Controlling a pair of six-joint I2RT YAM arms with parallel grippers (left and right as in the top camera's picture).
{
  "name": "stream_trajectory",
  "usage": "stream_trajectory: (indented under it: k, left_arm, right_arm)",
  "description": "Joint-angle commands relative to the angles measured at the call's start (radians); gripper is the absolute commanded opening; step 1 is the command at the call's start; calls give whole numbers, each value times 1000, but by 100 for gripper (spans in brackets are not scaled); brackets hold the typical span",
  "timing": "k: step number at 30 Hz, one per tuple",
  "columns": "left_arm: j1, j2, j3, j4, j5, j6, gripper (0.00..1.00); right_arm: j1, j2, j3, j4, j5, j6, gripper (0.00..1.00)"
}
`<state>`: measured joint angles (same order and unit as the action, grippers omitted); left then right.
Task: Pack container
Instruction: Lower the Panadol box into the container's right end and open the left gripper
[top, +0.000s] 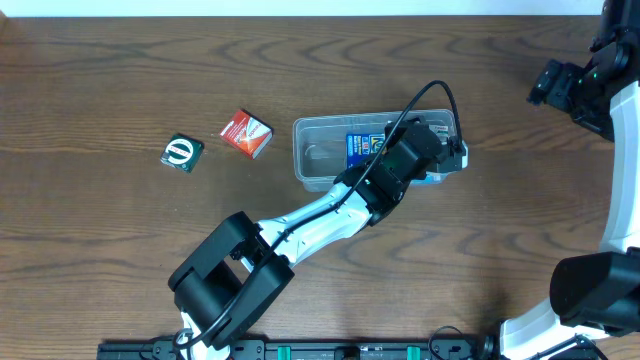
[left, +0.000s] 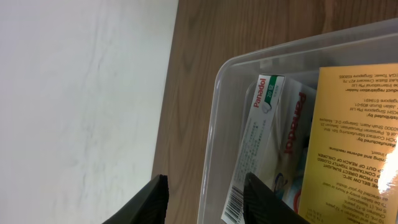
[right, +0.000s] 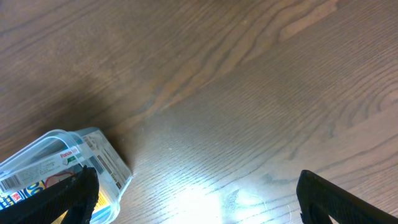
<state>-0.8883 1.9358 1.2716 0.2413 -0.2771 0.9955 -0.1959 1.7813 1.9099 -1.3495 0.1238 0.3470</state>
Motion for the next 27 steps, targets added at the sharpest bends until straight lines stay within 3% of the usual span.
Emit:
stream_trajectory:
  k: [1,6,9,16,27]
  left_arm:
    - [2,6,15,5,-13,-2,40]
    - [1,5,15,53,-101,-5,41]
    - [1,-2,15,107,-182,-26,50]
    - [1,-52,16,104,-262,-326,68]
    - [2,-211,16,-269,-300,-657,77]
  right_arm:
    - [-8,5,-1,-1,0,-4,99]
    - [-8,5,-1,-1,0,-4,99]
    - [-8,4,-1,-1,0,-4,99]
    - [-8,5,-1,-1,0,-4,99]
    - [-8,5,-1,-1,0,-4,99]
